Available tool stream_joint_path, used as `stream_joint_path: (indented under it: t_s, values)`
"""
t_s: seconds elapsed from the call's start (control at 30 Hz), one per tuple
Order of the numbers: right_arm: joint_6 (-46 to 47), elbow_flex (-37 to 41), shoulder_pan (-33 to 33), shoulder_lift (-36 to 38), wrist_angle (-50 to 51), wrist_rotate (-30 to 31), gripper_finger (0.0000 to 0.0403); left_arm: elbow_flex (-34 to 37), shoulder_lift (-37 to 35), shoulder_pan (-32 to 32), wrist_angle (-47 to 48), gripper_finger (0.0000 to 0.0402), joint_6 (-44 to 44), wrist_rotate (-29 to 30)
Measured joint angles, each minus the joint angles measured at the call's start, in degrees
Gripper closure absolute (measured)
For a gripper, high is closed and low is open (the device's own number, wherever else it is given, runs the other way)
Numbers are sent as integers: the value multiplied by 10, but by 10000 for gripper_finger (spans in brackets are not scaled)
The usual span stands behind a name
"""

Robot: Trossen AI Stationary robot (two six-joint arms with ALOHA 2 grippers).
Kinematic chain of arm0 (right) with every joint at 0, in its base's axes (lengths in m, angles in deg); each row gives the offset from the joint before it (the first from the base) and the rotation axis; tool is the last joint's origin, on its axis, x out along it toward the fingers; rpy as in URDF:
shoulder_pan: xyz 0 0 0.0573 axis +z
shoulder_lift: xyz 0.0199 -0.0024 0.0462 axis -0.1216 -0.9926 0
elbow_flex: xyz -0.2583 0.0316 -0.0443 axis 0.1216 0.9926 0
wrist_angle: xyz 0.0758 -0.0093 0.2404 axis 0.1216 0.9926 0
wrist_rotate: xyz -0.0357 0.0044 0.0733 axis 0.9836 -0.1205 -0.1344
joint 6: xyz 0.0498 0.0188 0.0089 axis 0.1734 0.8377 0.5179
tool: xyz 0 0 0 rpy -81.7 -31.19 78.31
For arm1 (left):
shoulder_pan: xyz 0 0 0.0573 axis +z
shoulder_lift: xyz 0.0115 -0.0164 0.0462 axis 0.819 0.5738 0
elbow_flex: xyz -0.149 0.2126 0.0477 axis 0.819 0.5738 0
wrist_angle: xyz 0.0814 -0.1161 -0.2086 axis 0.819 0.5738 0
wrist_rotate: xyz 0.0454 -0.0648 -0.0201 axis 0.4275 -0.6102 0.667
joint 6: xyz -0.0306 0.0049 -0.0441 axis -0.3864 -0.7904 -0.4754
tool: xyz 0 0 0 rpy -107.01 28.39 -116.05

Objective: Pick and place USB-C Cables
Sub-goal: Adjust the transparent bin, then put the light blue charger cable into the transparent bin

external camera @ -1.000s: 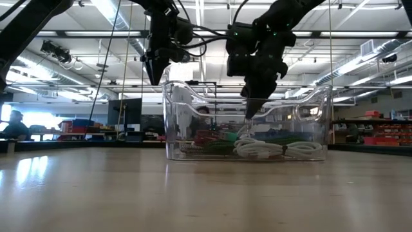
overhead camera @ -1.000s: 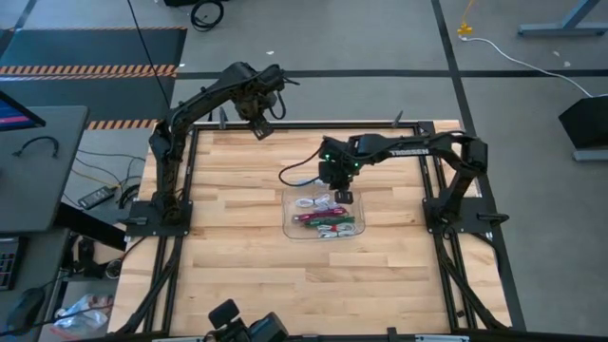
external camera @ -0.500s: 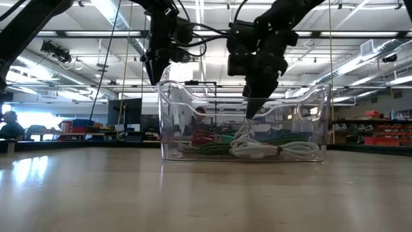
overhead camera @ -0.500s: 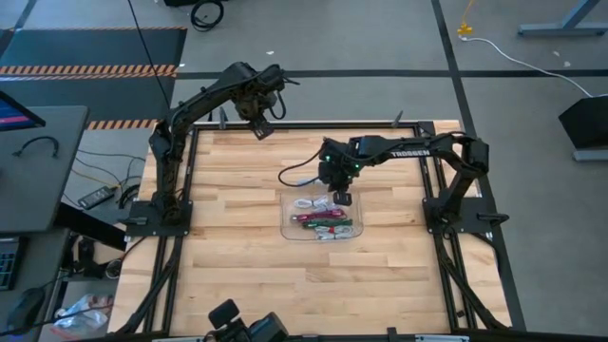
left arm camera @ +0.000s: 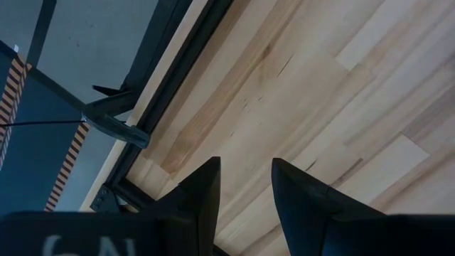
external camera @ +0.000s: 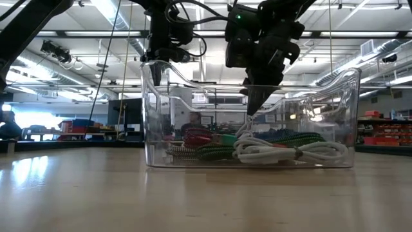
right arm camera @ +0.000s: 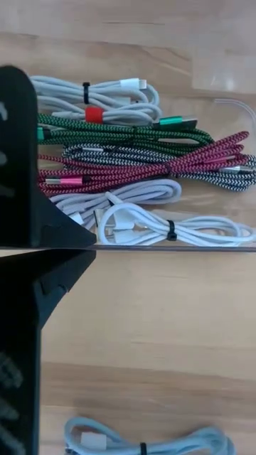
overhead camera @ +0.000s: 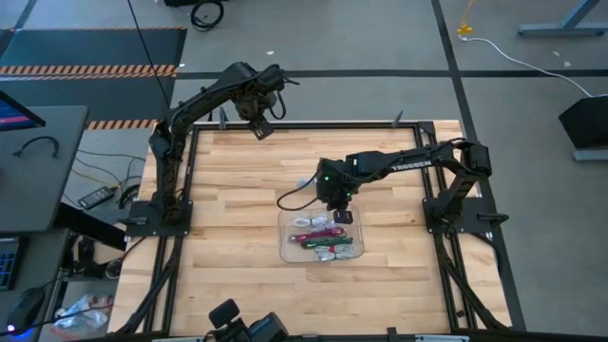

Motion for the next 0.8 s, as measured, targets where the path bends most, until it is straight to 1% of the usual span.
stream_joint_path:
  t_s: [0.13,0.37,0.53,0.73,0.8]
  values:
    - [8,-1,-1,2,-5,-2,397,0,0,0,0,269,0,0]
    - [8,-25,-5,-1,1,2,340,0,0,0,0,269,0,0]
    - [4,-63,-4,-1,20,0,312,0,0,0,0,269,0,0]
    - [-13,-132,-8,0,108,4,301,0,0,0,-1,269,0,-2]
    - [-17,-168,-15,0,149,4,301,0,0,0,-9,269,0,-25]
